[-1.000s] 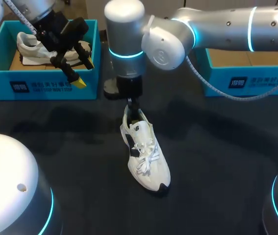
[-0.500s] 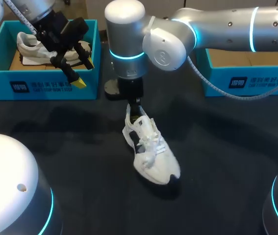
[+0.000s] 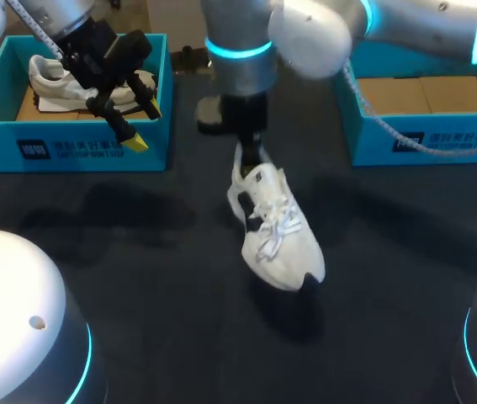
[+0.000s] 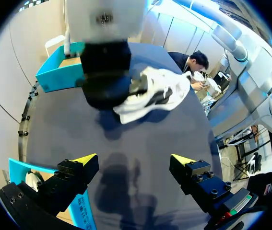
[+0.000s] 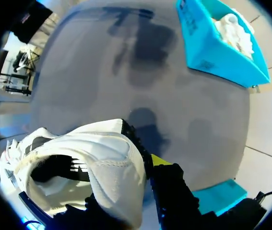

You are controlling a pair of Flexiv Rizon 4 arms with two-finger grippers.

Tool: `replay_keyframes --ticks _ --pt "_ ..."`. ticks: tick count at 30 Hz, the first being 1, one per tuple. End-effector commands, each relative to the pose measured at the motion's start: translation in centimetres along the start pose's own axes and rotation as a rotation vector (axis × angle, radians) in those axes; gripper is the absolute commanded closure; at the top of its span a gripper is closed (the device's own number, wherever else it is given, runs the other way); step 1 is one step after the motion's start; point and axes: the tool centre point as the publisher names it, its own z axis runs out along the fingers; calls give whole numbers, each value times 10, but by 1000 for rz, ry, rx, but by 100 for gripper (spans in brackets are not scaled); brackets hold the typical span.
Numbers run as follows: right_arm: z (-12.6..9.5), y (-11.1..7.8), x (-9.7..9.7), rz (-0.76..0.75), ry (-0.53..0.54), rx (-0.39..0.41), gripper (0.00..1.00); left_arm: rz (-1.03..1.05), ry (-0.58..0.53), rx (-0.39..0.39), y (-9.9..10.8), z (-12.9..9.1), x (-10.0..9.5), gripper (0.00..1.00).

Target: Take the shoe out of the shoebox, open the shoe tongue, remove and reinsert the insole, then place the shoe into the shoebox

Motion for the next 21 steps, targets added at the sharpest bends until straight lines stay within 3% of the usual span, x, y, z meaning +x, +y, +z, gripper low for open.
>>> replay_keyframes --ticks 1,5,12,21 --pt "-66 -40 -4 2 -9 7 100 1 -2 -1 1 0 1 0" --pt "-94 -58 -18 -3 -2 69 100 1 -2 -1 1 0 1 0" --pt "-123 -84 -39 37 -12 143 100 1 -2 -1 1 0 1 0" --pt "-123 -84 -39 37 -12 143 100 1 -2 -1 1 0 1 0"
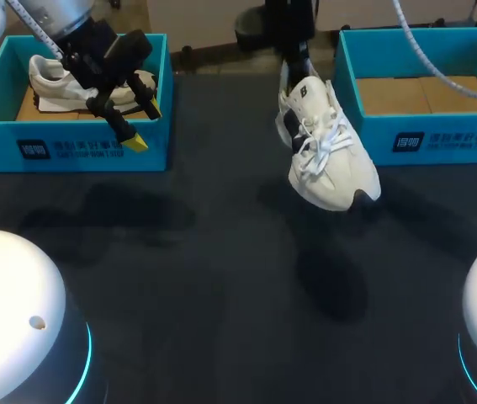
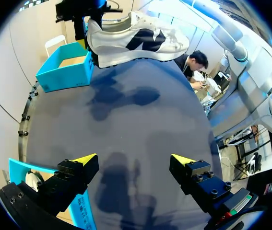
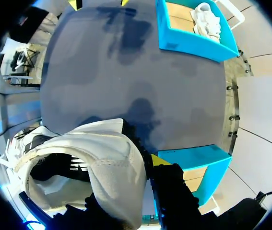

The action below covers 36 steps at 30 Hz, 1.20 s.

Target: Take the shoe out of the shoebox, open the shoe tongue, remove and reinsert the insole, then place the shoe into the shoebox

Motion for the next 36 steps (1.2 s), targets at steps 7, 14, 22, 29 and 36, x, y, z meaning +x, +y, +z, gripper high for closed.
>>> replay_keyframes --ticks 7,14,22,29,36 --pt "-2 0 0 0 1 0 100 1 -2 -1 1 0 1 0" --pt "4 -23 -9 17 -11 -57 100 1 -2 -1 1 0 1 0" --pt "15 -89 -37 8 -29 -40 100 1 -2 -1 1 0 1 0" --pt "32 -162 -68 13 -53 21 100 1 -2 -1 1 0 1 0" --pt "41 -221 -95 18 -68 42 100 1 -2 -1 1 0 1 0"
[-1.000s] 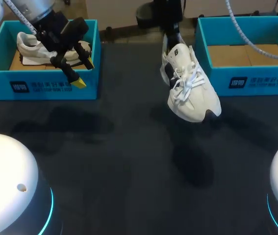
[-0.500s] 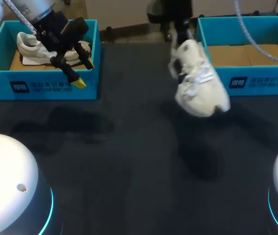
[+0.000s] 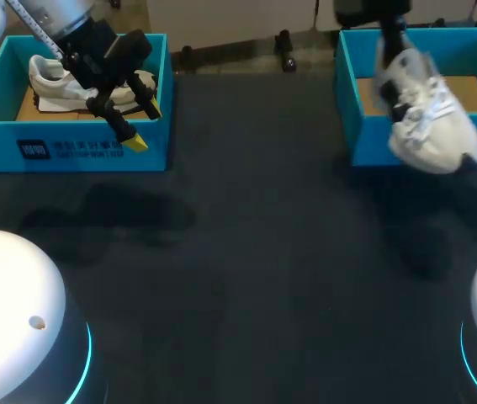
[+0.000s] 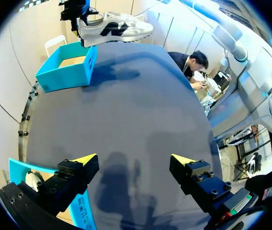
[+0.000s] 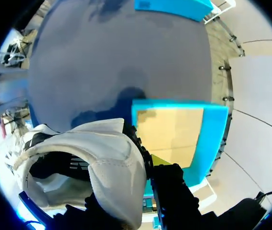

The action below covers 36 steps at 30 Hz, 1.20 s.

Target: Take the shoe out of the shoebox, open the shoe tongue, remove and reinsert the insole, then place the shoe into the shoebox

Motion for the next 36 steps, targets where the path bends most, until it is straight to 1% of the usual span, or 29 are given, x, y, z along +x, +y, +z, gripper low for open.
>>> replay_keyframes --ticks 1,18,19,20,22,23,24,25,26,28,30,31,33,34,36 --pt "5 -34 -7 8 0 -61 100 0 -2 -1 1 0 1 0" --pt "5 -34 -7 8 0 -61 100 0 -2 -1 1 0 1 0" --pt "8 -41 -9 28 3 -68 100 0 -2 -1 1 0 1 0" --pt "12 -51 -12 54 1 -86 100 0 -2 -1 1 0 1 0" --pt "16 -65 -18 73 -4 -89 100 0 -2 -1 1 0 1 0" --pt "19 -76 -23 89 -7 -90 100 0 -2 -1 1 0 1 0" --pt "19 -82 -26 96 -8 -88 100 0 -2 -1 1 0 1 0" --pt "23 -93 -32 123 -11 -71 100 0 -2 -1 1 0 1 0" --pt "24 -99 -34 131 -8 -68 100 0 -2 -1 1 0 1 0" --pt "30 -116 -40 144 -6 -68 100 0 -2 -1 1 0 1 0" --pt "34 -128 -44 147 -2 -76 100 0 -2 -1 1 0 1 0" --pt "38 -137 -46 148 11 -68 100 0 -2 -1 1 0 1 0" --pt "44 -147 -49 130 14 -46 100 0 -2 -1 1 0 1 0" --pt "49 -156 -52 134 23 -62 100 0 -2 -1 1 0 1 0" --pt "58 -167 -54 130 29 -69 100 0 -2 -1 1 0 1 0"
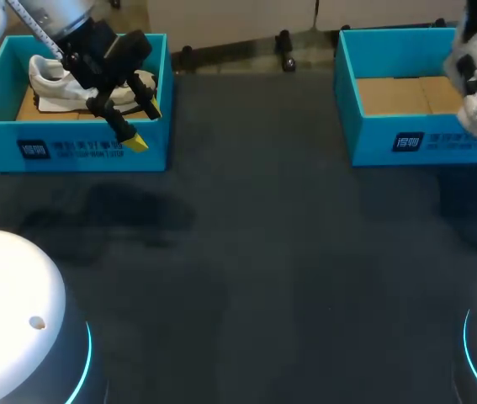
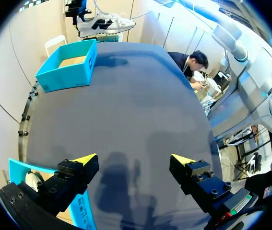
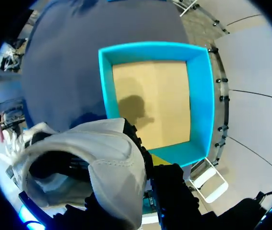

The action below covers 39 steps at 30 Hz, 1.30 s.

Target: Take the shoe out of the shoebox, open the shoe tongue, remove and reinsert the insole, then place the shoe into the shoebox

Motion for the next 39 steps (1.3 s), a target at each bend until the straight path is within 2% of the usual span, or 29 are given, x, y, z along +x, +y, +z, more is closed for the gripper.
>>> replay_keyframes --ticks 1,6,10,14,22,26,31,34,36,39 --pt "20 -29 -14 -13 23 -38 100 0 -2 -2 1 0 1 0" --pt "42 -66 -22 56 53 -26 100 0 -2 -2 1 0 1 0" --pt "55 -92 -22 204 103 -20 100 0 -2 -2 1 0 1 0" --pt "53 -102 -19 352 121 -22 100 0 -2 -2 1 0 1 0" --pt "53 -108 -14 643 155 -22 100 0 -2 -2 1 0 1 0" --pt "53 -112 -9 810 151 10 100 0 -2 -2 1 0 1 0" --pt "55 -116 -2 998 117 -42 100 0 -2 -2 1 0 1 0" --pt "51 -115 1 1091 80 -4 100 0 -2 -2 1 0 1 0" --pt "49 -114 6 1186 102 22 100 0 -2 -2 1 0 1 0" --pt "49 -114 6 1186 102 22 100 0 -2 -2 1 0 1 0"
